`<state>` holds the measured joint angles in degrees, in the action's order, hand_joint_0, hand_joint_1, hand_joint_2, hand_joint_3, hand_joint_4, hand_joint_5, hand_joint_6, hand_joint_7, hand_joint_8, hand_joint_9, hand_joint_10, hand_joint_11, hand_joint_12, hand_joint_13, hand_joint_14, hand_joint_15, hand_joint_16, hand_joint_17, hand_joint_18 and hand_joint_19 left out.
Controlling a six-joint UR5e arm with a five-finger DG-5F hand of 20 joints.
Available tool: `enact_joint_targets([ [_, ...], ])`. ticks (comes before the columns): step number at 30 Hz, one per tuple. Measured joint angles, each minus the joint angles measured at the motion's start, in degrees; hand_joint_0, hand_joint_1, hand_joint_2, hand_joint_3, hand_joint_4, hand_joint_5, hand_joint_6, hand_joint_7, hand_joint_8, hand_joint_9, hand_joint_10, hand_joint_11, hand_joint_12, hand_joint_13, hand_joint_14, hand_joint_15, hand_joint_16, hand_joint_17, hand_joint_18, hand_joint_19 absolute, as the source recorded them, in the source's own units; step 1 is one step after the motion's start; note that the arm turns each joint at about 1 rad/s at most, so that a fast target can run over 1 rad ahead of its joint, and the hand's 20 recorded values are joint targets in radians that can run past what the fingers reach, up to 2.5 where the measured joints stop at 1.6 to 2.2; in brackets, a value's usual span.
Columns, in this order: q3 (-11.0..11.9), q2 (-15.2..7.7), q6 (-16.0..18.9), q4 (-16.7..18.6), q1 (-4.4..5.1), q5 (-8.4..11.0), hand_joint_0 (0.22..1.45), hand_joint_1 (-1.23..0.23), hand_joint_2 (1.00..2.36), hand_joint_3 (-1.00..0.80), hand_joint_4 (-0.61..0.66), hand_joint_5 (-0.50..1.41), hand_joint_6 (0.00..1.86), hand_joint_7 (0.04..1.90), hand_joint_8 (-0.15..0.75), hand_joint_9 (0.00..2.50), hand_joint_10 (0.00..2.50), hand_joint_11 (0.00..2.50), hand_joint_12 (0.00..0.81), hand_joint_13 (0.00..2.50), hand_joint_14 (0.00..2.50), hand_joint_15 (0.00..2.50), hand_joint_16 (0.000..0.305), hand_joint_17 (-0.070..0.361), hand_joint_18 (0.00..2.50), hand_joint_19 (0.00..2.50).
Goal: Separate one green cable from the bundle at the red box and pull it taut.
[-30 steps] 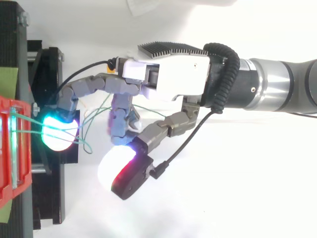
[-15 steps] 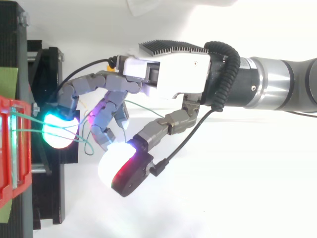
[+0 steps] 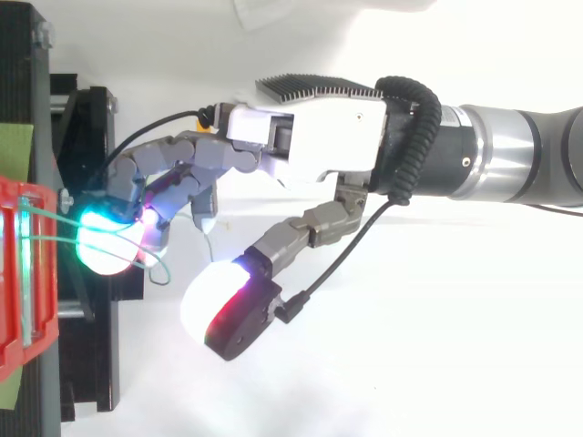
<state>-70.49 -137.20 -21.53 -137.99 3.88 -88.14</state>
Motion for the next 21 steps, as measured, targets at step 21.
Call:
enact_joint_targets([
  [21, 0.0, 0.1, 0.3, -1.1, -0.28, -0.09, 0.35, -0.5, 1.0, -0.5, 0.19, -0.14, 0.5, 0.85, 0.39, 0.81, 0.02, 0.77, 0.459, 0.64, 0.02, 0.68, 0.088, 0.198, 0.83, 0.73],
])
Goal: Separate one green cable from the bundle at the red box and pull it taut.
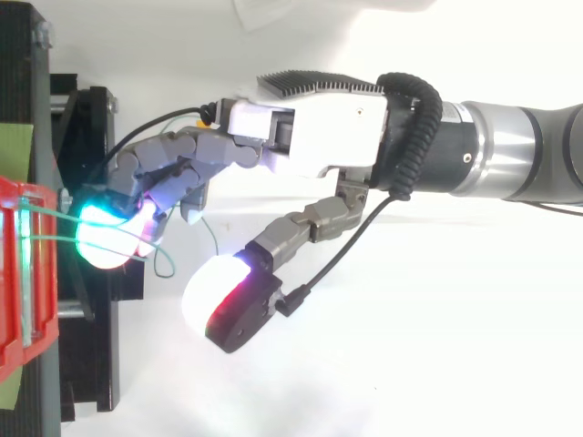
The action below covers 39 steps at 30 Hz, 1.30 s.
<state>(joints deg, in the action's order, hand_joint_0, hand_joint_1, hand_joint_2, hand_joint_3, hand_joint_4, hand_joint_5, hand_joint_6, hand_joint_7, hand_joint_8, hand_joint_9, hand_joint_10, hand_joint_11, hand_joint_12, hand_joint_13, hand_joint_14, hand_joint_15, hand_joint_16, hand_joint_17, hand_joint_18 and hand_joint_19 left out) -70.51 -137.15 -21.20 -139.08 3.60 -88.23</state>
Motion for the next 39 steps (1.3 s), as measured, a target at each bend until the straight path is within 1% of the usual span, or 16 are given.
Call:
enact_joint_targets([
  [8, 0.0, 0.0, 0.2, -2.4, -0.21, -0.18, 0.35, -0.5, 1.0, -0.5, 0.19, -0.14, 0.5, 0.84, 0.39, 0.83, 0.02, 0.77, 0.465, 0.65, 0.02, 0.64, 0.088, 0.198, 0.85, 0.72],
  [13, 0.0, 0.0, -0.2, -4.4, -0.24, -1.01, 0.35, -0.5, 1.0, -0.5, 0.18, -0.15, 0.5, 0.84, 0.39, 0.83, 0.02, 0.76, 0.473, 0.67, 0.02, 0.64, 0.089, 0.201, 0.88, 0.72],
  [16, 0.0, 0.3, -0.9, -5.6, -0.1, -1.34, 0.35, -0.5, 1.0, -0.5, 0.18, -0.15, 0.5, 0.84, 0.392, 0.82, 0.02, 0.77, 0.475, 0.67, 0.02, 0.64, 0.09, 0.202, 0.89, 0.71],
  [20, 0.0, 1.4, -2.4, -7.6, 0.04, -1.46, 0.35, -0.5, 1.0, -0.5, 0.18, -0.15, 0.5, 0.84, 0.387, 0.82, 0.02, 0.75, 0.474, 0.67, 0.02, 0.62, 0.09, 0.201, 0.89, 0.71],
  [24, 0.0, 3.1, -4.8, -11.8, 0.13, -1.5, 0.35, -0.51, 1.0, -0.5, 0.17, -0.15, 0.5, 0.83, 0.389, 0.82, 0.02, 0.75, 0.477, 0.66, 0.02, 0.61, 0.09, 0.202, 0.88, 0.71],
  [26, 0.0, 3.6, -5.8, -13.6, 0.15, -1.53, 0.35, -0.51, 1.0, -0.5, 0.17, -0.15, 0.5, 0.84, 0.389, 0.81, 0.02, 0.75, 0.474, 0.65, 0.02, 0.62, 0.09, 0.201, 0.87, 0.71],
  [28, 0.0, 3.8, -6.3, -14.6, 0.18, -1.49, 0.35, -0.5, 1.0, -0.5, 0.17, -0.15, 0.5, 0.84, 0.386, 0.81, 0.02, 0.75, 0.473, 0.65, 0.02, 0.62, 0.089, 0.2, 0.85, 0.7],
  [31, 0.0, 4.1, -6.8, -15.3, 0.29, -1.38, 0.35, -0.5, 1.0, -0.5, 0.17, -0.15, 0.5, 0.83, 0.386, 0.81, 0.02, 0.74, 0.465, 0.63, 0.02, 0.62, 0.089, 0.2, 0.84, 0.71],
  [36, 0.0, 4.3, -6.9, -15.5, 0.48, -1.3, 0.35, -0.5, 1.0, -0.5, 0.17, -0.15, 0.5, 0.84, 0.384, 0.8, 0.02, 0.75, 0.458, 0.62, 0.02, 0.62, 0.087, 0.195, 0.8, 0.71],
  [39, 0.0, 5.0, -7.0, -15.6, 0.6, -1.24, 0.36, -0.5, 1.0, -0.5, 0.17, -0.15, 0.5, 0.82, 0.381, 0.77, 0.02, 0.74, 0.454, 0.61, 0.02, 0.62, 0.085, 0.192, 0.77, 0.72],
])
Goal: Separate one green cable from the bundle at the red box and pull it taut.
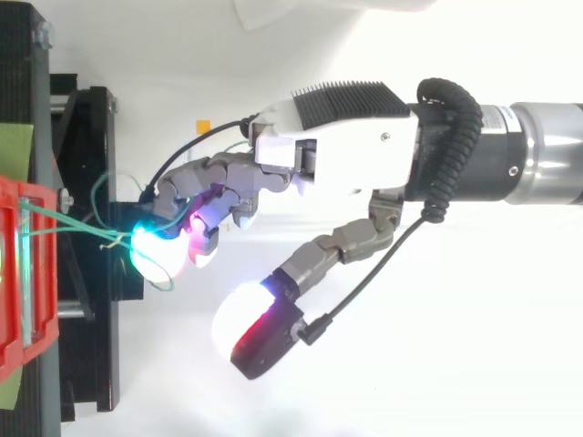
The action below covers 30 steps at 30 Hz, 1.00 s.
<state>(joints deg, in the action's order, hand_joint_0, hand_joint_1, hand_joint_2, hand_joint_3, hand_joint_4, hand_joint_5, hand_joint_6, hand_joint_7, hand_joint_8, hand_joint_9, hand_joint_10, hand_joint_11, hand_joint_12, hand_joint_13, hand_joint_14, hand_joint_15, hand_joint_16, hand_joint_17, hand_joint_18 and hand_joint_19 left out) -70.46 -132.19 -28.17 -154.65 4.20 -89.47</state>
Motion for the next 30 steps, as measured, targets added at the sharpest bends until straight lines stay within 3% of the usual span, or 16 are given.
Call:
enact_joint_targets([
  [8, 0.0, 1.2, -0.3, 0.0, 0.24, 0.07, 0.36, -0.51, 1.0, -0.5, 0.17, -0.16, 0.5, 0.79, 0.374, 0.72, 0.02, 0.72, 0.439, 0.54, 0.02, 0.6, 0.081, 0.183, 0.68, 0.72],
  [12, 0.0, 1.2, -3.0, -0.1, 0.08, -0.1, 0.36, -0.49, 1.0, -0.5, 0.17, -0.18, 0.5, 0.76, 0.377, 0.69, 0.02, 0.7, 0.437, 0.52, 0.02, 0.59, 0.081, 0.182, 0.65, 0.72],
  [18, 0.0, 1.2, -11.1, -0.1, -0.58, -0.2, 0.36, -0.49, 1.0, -0.5, 0.16, -0.18, 0.5, 0.74, 0.376, 0.69, 0.02, 0.69, 0.436, 0.51, 0.02, 0.58, 0.081, 0.181, 0.63, 0.73],
  [26, -0.3, 1.1, -23.7, -0.7, -2.38, -0.58, 0.36, -0.48, 1.0, -0.5, 0.17, -0.18, 0.5, 0.74, 0.374, 0.68, 0.02, 0.68, 0.437, 0.51, 0.02, 0.58, 0.081, 0.182, 0.63, 0.72],
  [30, -2.9, 1.1, -29.6, -0.6, -3.02, -2.18, 0.36, -0.48, 1.0, -0.5, 0.16, -0.18, 0.5, 0.74, 0.374, 0.68, 0.02, 0.68, 0.437, 0.51, 0.02, 0.58, 0.082, 0.183, 0.63, 0.72],
])
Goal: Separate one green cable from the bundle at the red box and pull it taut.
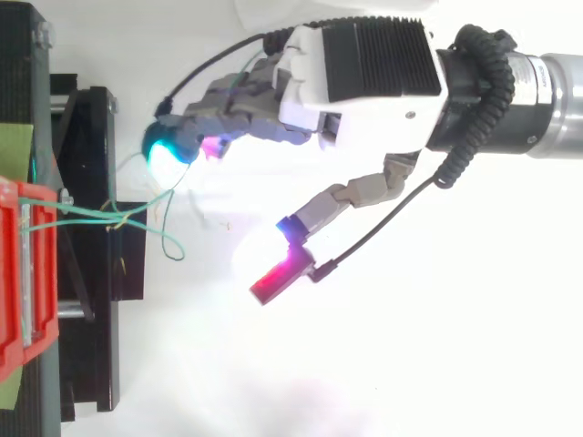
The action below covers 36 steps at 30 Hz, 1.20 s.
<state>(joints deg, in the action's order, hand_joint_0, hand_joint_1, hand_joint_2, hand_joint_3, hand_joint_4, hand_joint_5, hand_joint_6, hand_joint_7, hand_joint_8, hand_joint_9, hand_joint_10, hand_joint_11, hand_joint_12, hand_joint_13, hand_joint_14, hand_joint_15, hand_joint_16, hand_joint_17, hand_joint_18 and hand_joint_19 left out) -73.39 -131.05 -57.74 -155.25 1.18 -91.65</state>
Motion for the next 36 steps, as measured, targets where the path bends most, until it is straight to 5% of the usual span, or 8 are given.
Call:
enact_joint_targets([
  [6, -2.9, 0.0, -9.2, 3.9, -0.32, -1.83, 0.36, -0.49, 1.0, -0.5, 0.11, -0.2, 0.5, 0.68, 0.404, 0.56, 0.01, 0.39, 0.51, 0.51, 0.01, 0.29, 0.1, 0.225, 0.9, 0.53],
  [10, -3.1, 0.0, -13.5, 4.9, -0.37, -2.38, 0.36, -0.51, 1.0, -0.5, 0.05, -0.22, 0.5, 0.64, 0.426, 0.5, 0.0, 0.13, 0.6, 0.75, 0.01, 0.17, 0.107, 0.24, 1.16, 0.43],
  [18, -2.8, 0.0, -16.0, 5.1, -0.39, -2.9, 0.35, -0.52, 1.0, -0.5, 0.05, -0.23, 0.5, 0.63, 0.444, 0.37, 0.0, 0.0, 0.599, 0.63, 0.0, 0.05, 0.107, 0.241, 1.13, 0.4],
  [28, -3.3, 0.0, -28.4, 3.6, -0.3, -5.66, 0.35, -0.52, 1.0, -0.5, 0.03, -0.24, 0.5, 0.61, 0.517, 0.49, 0.0, 0.0, 0.633, 0.74, 0.0, 0.0, 0.107, 0.24, 1.16, 0.38],
  [32, -6.2, 0.0, -32.5, 4.1, -0.04, -4.8, 0.35, -0.52, 1.0, -0.5, 0.01, -0.26, 0.5, 0.59, 0.533, 0.55, 0.0, 0.0, 0.632, 0.76, 0.0, 0.0, 0.107, 0.24, 1.16, 0.37],
  [36, -10.6, 0.0, -30.5, 7.9, -0.01, -3.68, 0.35, -0.52, 1.0, -0.5, 0.0, -0.27, 0.5, 0.58, 0.542, 0.7, 0.0, 0.0, 0.632, 0.8, 0.0, 0.0, 0.107, 0.241, 1.17, 0.36],
])
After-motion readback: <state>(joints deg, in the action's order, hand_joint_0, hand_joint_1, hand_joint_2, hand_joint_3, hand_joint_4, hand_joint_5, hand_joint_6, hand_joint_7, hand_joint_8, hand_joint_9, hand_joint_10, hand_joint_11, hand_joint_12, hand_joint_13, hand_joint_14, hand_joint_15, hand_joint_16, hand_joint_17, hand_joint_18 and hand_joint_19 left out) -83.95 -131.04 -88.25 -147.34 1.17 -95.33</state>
